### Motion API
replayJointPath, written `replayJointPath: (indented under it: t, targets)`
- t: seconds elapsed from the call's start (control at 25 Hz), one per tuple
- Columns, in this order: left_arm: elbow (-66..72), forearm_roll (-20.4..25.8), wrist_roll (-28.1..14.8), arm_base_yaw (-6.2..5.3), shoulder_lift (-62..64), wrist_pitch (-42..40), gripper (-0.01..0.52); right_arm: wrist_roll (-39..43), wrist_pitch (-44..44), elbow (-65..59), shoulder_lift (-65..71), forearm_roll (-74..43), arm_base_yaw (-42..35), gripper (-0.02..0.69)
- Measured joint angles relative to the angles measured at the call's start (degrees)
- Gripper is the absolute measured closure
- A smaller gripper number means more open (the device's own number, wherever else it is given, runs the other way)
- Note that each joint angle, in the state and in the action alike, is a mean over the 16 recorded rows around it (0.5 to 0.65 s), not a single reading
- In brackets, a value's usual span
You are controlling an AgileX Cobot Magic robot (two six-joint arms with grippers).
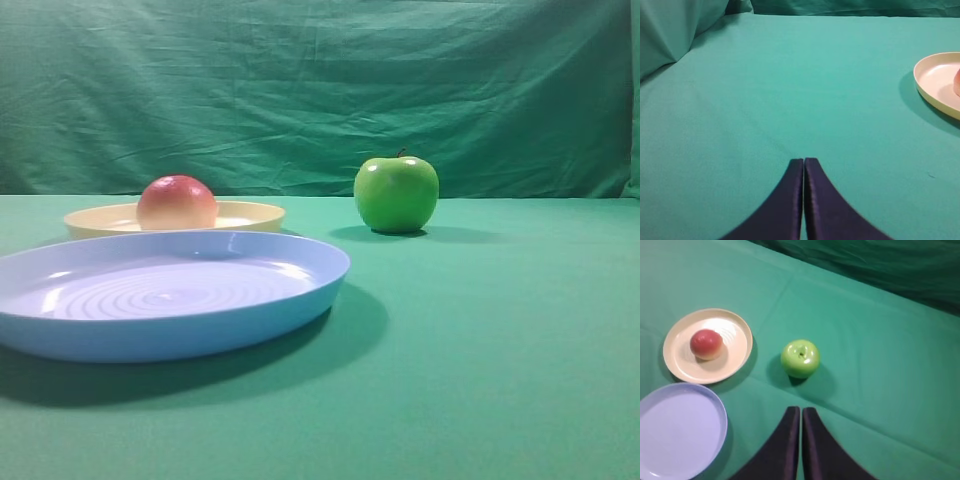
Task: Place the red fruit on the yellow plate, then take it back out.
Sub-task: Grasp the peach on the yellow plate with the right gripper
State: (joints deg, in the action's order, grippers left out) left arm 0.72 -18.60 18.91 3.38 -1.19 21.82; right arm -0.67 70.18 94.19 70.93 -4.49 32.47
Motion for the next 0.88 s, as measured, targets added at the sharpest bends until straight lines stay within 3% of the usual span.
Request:
replayJointPath:
  t: [0.88]
  targets:
    - [0.0,0.0,0.0,0.0,0.0,0.0,0.514,0.7,-36.9,-58.0,-47.6,-0.8,-22.3,0.665]
